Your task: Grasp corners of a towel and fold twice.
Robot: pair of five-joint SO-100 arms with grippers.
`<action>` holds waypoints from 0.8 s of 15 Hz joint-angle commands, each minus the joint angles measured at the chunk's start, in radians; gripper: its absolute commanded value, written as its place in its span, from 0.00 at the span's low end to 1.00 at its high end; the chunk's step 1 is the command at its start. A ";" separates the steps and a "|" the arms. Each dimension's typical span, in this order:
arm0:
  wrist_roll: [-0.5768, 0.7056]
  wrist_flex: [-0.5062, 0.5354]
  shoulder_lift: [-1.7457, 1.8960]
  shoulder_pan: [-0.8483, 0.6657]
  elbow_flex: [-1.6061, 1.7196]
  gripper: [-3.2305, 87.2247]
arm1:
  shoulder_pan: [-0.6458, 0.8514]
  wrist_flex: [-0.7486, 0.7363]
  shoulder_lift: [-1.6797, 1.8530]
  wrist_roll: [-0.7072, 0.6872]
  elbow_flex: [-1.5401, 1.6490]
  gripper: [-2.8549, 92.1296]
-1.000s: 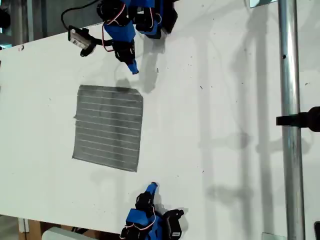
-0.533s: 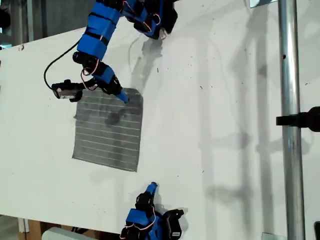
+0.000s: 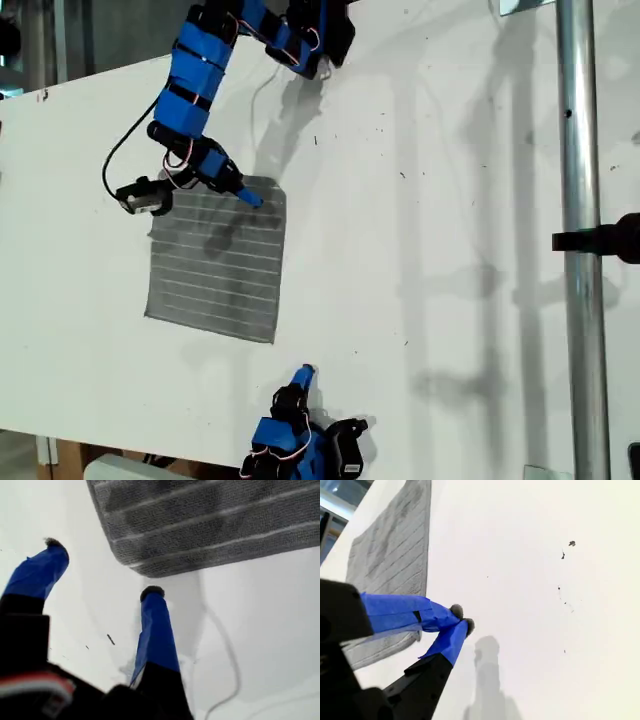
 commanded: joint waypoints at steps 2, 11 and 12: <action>-0.003 0.005 0.000 -0.008 0.006 0.01 | 0.012 -0.137 -0.120 -0.020 0.035 0.37; -0.011 0.005 0.000 -0.023 0.006 0.01 | -0.014 -0.179 -0.410 -0.023 -0.080 0.03; -0.026 -0.005 0.000 -0.026 -0.005 0.01 | -0.018 -0.186 -0.410 -0.026 -0.080 0.03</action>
